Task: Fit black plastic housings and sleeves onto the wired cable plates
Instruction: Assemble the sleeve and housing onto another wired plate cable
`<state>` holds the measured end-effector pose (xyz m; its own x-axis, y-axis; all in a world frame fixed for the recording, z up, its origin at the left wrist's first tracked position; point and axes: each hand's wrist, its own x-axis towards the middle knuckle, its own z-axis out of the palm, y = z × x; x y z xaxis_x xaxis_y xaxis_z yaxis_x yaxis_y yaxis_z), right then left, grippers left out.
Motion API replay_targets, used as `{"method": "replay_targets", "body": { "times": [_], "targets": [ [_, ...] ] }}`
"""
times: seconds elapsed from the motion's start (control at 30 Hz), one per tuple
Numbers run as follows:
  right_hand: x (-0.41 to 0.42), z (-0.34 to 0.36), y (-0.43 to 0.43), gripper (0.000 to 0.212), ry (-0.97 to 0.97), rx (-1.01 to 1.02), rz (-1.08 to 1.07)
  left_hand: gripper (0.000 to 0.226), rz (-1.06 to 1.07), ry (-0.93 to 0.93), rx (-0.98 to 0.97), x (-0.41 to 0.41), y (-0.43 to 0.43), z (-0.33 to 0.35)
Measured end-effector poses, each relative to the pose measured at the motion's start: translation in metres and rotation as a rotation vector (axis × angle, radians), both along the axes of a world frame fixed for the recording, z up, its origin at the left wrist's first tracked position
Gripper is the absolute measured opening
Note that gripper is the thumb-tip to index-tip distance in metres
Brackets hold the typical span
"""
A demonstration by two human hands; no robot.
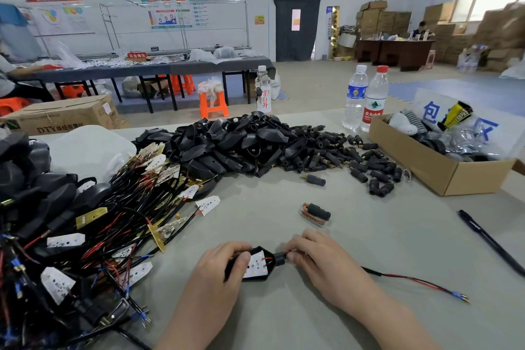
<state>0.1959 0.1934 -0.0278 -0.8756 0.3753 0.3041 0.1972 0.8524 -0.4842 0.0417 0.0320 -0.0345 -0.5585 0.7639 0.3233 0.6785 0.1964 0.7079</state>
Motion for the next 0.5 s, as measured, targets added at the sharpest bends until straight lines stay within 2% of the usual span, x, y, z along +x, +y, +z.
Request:
{"method": "replay_targets", "body": {
  "times": [0.3,0.5],
  "targets": [
    [0.002,0.004,-0.001,0.025,0.015,-0.015,-0.052,0.023,0.012,-0.019,-0.022,0.003,-0.001,0.005],
    [0.009,0.005,0.010,0.026,0.137,-0.013,-0.279,0.023,0.051,-0.041,-0.037,0.002,-0.002,0.004]
  ]
}}
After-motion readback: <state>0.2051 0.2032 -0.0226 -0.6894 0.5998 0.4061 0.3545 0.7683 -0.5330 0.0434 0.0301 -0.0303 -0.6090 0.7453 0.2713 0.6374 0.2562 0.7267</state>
